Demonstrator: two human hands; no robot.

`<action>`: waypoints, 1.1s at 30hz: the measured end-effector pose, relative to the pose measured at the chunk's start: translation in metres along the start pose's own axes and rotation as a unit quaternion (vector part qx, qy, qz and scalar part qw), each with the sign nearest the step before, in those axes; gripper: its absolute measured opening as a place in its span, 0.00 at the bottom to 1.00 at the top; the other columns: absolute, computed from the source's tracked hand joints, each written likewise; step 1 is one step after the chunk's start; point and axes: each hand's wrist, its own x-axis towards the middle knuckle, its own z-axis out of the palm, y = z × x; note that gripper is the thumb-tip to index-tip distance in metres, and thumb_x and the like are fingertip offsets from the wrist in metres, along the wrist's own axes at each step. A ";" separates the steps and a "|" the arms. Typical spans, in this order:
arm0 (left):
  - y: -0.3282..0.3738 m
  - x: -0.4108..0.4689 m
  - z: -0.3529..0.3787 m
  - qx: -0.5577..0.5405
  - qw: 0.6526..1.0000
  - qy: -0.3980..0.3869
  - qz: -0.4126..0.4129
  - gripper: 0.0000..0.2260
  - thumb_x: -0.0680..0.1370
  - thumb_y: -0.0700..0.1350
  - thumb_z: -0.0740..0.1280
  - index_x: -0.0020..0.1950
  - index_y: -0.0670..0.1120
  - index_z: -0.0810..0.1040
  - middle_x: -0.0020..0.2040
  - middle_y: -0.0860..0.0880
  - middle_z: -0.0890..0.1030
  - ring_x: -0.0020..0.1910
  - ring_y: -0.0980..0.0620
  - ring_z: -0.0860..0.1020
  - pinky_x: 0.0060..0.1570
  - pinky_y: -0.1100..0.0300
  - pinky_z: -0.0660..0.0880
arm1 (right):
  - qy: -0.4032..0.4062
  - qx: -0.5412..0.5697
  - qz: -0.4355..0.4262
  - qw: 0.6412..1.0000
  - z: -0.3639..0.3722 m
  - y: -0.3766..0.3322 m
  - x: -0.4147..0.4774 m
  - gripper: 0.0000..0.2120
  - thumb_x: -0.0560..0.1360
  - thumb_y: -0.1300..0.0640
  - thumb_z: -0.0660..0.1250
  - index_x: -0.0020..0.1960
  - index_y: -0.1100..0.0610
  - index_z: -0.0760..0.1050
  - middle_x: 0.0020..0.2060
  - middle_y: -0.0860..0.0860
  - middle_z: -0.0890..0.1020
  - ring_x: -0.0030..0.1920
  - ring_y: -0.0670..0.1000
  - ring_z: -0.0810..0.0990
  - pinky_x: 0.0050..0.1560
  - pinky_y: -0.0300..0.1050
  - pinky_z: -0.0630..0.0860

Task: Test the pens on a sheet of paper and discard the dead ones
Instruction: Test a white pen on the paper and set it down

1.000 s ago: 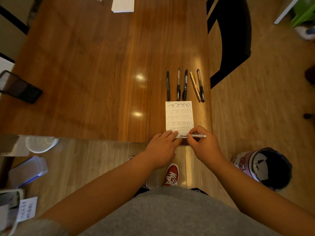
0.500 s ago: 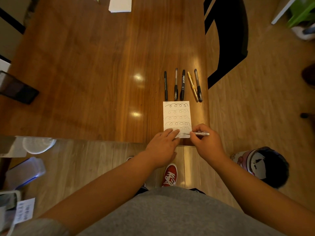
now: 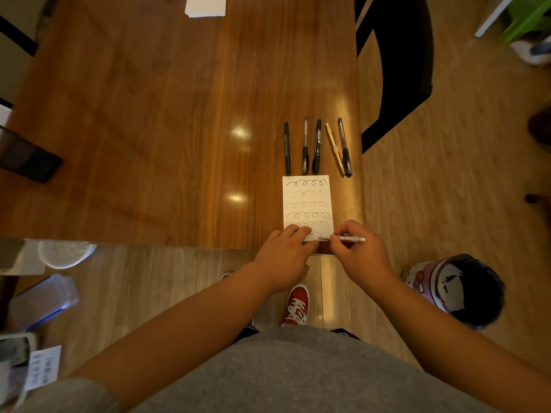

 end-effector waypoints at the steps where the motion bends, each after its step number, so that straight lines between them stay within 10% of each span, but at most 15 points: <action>1: 0.000 0.000 0.001 -0.002 1.000 0.001 0.001 0.26 0.78 0.53 0.63 0.75 0.51 0.62 0.77 0.45 0.60 0.75 0.43 0.57 0.68 0.45 0.62 | -0.002 -0.003 -0.003 1.000 0.000 0.000 0.001 0.11 0.76 0.58 0.69 0.40 0.44 0.72 0.35 0.43 0.80 0.37 0.40 0.79 0.31 0.31 0.74; 33: 0.008 0.016 -0.009 0.005 1.000 -0.002 -0.004 0.20 0.79 0.54 0.61 0.70 0.51 0.67 0.73 0.45 0.65 0.69 0.43 0.64 0.59 0.46 0.68 | 0.040 0.009 0.026 0.999 -0.012 0.012 0.010 0.06 0.76 0.57 0.68 0.42 0.48 0.76 0.34 0.43 0.79 0.38 0.39 0.79 0.29 0.31 0.73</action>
